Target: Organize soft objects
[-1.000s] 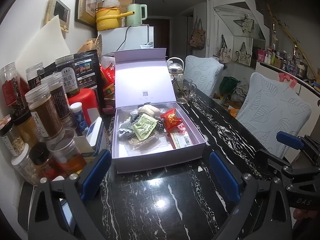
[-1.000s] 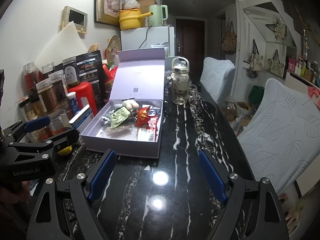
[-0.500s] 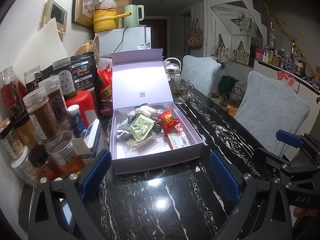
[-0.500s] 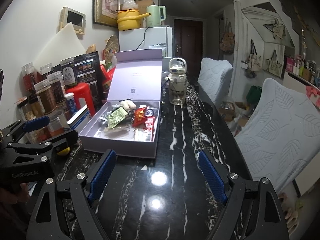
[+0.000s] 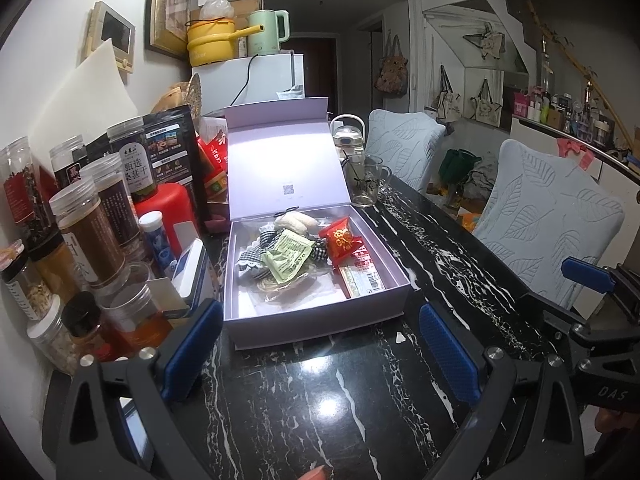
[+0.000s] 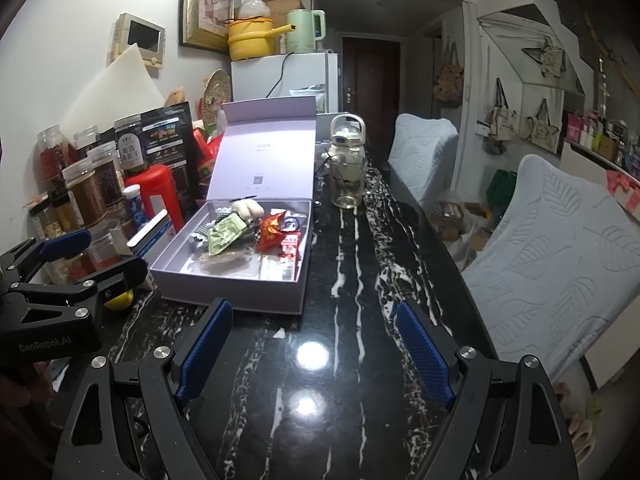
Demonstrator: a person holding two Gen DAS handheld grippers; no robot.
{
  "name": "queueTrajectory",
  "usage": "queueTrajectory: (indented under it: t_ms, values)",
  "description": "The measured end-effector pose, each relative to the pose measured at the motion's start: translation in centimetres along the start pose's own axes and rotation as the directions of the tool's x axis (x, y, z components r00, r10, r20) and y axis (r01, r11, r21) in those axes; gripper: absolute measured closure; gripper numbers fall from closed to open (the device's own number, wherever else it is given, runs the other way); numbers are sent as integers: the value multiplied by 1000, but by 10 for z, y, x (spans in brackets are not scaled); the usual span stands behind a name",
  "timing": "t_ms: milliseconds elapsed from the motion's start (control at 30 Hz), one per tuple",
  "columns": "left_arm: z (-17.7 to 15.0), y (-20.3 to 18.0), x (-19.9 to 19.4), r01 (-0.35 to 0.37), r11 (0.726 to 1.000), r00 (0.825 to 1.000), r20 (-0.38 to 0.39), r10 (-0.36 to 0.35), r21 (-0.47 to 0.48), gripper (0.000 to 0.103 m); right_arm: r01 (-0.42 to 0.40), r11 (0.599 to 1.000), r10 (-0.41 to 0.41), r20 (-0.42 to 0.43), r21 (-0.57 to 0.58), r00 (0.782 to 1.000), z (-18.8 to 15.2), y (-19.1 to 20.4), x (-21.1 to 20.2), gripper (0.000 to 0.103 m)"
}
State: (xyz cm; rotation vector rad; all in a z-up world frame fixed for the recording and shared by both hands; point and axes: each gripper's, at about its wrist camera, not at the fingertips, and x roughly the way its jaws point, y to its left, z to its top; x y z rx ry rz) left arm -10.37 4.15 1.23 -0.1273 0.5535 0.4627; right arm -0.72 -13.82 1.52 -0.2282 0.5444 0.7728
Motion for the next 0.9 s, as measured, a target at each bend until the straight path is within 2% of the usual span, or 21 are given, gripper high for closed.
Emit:
queueTrajectory:
  t_ms: [333, 700, 900]
  values:
    - [-1, 1, 6, -36, 999, 999, -29, 36, -1, 3, 9, 1000, -9, -12, -5, 1000, -1, 0, 3, 18]
    - [-2, 6, 9, -17, 1000, 1000, -27, 16, -25, 3, 9, 1000, -9, -15, -4, 1000, 0, 1, 4, 18]
    - [-3, 6, 12, 2, 1000, 999, -50, -4, -26, 3, 10, 1000, -10, -22, 1, 1000, -2, 1, 6, 18]
